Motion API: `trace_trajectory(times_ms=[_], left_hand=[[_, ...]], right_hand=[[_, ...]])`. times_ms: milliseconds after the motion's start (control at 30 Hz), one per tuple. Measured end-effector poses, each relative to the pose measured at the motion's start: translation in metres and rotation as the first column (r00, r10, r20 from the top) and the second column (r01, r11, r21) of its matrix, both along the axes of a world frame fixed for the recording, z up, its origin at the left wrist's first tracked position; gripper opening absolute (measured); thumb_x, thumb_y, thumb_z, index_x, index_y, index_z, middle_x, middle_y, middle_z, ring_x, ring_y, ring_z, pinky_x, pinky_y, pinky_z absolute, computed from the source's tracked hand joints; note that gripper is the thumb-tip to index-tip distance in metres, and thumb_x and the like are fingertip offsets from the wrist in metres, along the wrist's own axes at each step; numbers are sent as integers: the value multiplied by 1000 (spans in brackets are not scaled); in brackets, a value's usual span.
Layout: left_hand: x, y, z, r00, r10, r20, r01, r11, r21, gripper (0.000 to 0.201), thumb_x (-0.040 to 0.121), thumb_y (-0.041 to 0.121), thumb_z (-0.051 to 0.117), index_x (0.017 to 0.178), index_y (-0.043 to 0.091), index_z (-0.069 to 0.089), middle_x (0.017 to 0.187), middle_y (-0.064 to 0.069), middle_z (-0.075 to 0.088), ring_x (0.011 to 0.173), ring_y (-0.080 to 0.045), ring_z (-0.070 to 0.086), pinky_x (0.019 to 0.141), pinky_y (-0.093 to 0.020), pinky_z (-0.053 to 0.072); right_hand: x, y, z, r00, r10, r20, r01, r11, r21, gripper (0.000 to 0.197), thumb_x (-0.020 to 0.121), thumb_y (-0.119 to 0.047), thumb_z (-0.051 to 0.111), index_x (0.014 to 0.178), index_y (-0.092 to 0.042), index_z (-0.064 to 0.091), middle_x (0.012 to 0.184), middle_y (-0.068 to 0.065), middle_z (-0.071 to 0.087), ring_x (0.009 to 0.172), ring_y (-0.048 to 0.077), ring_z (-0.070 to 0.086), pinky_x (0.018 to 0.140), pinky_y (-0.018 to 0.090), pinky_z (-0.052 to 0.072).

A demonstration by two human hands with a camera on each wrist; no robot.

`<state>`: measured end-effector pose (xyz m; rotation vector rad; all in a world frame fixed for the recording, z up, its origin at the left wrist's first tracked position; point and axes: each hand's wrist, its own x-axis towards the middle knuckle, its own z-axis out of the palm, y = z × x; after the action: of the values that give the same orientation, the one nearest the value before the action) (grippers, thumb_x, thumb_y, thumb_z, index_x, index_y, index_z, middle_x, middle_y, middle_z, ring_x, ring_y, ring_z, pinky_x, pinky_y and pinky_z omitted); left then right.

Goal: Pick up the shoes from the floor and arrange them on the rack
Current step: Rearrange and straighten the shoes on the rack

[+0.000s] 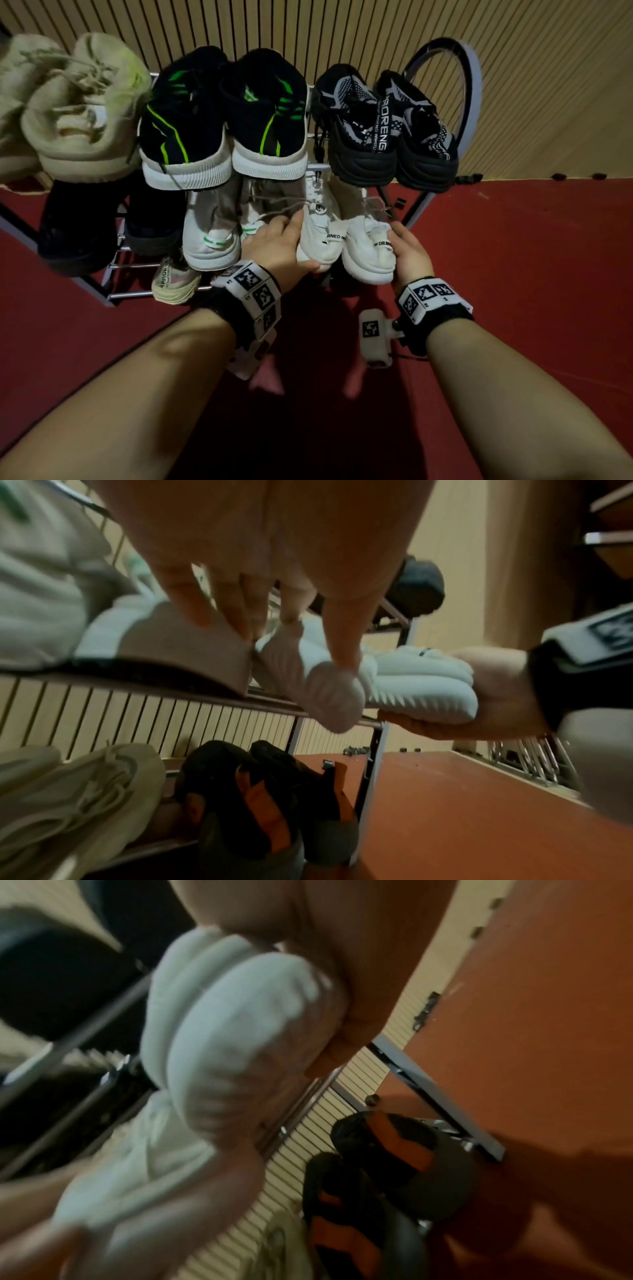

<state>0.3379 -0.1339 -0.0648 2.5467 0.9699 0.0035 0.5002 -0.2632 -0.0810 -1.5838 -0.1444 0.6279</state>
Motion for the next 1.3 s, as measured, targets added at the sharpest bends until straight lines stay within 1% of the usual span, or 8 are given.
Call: trace_trajectory(times_ms=[133, 233, 400, 567, 900, 1100, 1233, 1300], left_hand=[[5, -2, -9, 1000, 4, -24, -2, 994, 108, 85, 85, 59, 49, 149, 31, 2, 148, -1, 26, 135, -24, 25, 106, -39, 24], [11, -2, -11, 999, 30, -38, -26, 992, 122, 81, 87, 60, 44, 149, 31, 2, 148, -2, 27, 135, -24, 24, 104, -40, 24], [11, -3, -12, 998, 53, -31, -49, 991, 127, 79, 88, 58, 43, 149, 32, 0, 148, 0, 30, 135, -24, 26, 102, -42, 24], [8, 0, 0, 999, 34, -34, -30, 994, 108, 97, 75, 68, 51, 145, 40, -11, 145, 4, 36, 132, -29, 26, 103, -43, 21], [18, 6, -5, 996, -11, -84, 23, 990, 141, 85, 83, 62, 48, 148, 34, 1, 145, 7, 40, 131, -27, 27, 101, -42, 18], [11, 6, -9, 999, -27, -27, 31, 987, 156, 80, 84, 63, 42, 148, 34, 4, 145, 7, 39, 127, -27, 30, 99, -40, 18], [17, 8, -12, 999, -4, -53, 14, 980, 196, 74, 87, 61, 40, 147, 36, 6, 143, 5, 42, 124, -28, 33, 97, -41, 20], [23, 10, -13, 996, 18, -89, 1, 977, 214, 70, 90, 58, 38, 147, 36, 4, 140, 2, 45, 124, -30, 34, 97, -42, 21]], right_hand=[[-4, -8, -2, 981, 88, 174, -51, 978, -202, 43, 97, -35, 45, 138, -21, 44, 138, 0, 49, 124, 15, 48, 97, 23, 37], [-6, -18, -16, 972, 193, 132, -169, 971, -171, 73, 80, -64, 52, 142, -30, 37, 144, -6, 43, 130, 13, 43, 113, 36, 31], [-12, -26, -23, 789, 506, 349, -332, 829, -450, 113, 60, -47, 82, 149, -32, 15, 152, 0, 22, 140, 15, 25, 114, 32, 23], [-16, -25, -19, 703, 502, 505, -223, 829, -513, 96, 79, -31, 73, 151, -22, 11, 158, 1, 5, 145, 17, 7, 115, 26, 10], [-9, -24, -13, 750, 512, 418, -274, 817, -507, 90, 86, -27, 67, 151, -19, 5, 158, 0, 0, 145, 12, 4, 106, 17, 7], [-1, -8, -14, 739, 551, 387, -257, 762, -594, 87, 86, -33, 65, 151, -24, 7, 159, 4, -4, 146, 19, 2, 114, 28, 9], [7, -2, -18, 705, 583, 403, -130, 665, -735, 80, 84, -50, 61, 149, -30, 18, 157, 2, 13, 143, 25, 10, 114, 40, 11], [12, 1, -19, 692, 541, 478, -70, 709, -702, 70, 82, -49, 62, 141, -20, 36, 145, 8, 33, 134, 31, 25, 108, 36, 21]])
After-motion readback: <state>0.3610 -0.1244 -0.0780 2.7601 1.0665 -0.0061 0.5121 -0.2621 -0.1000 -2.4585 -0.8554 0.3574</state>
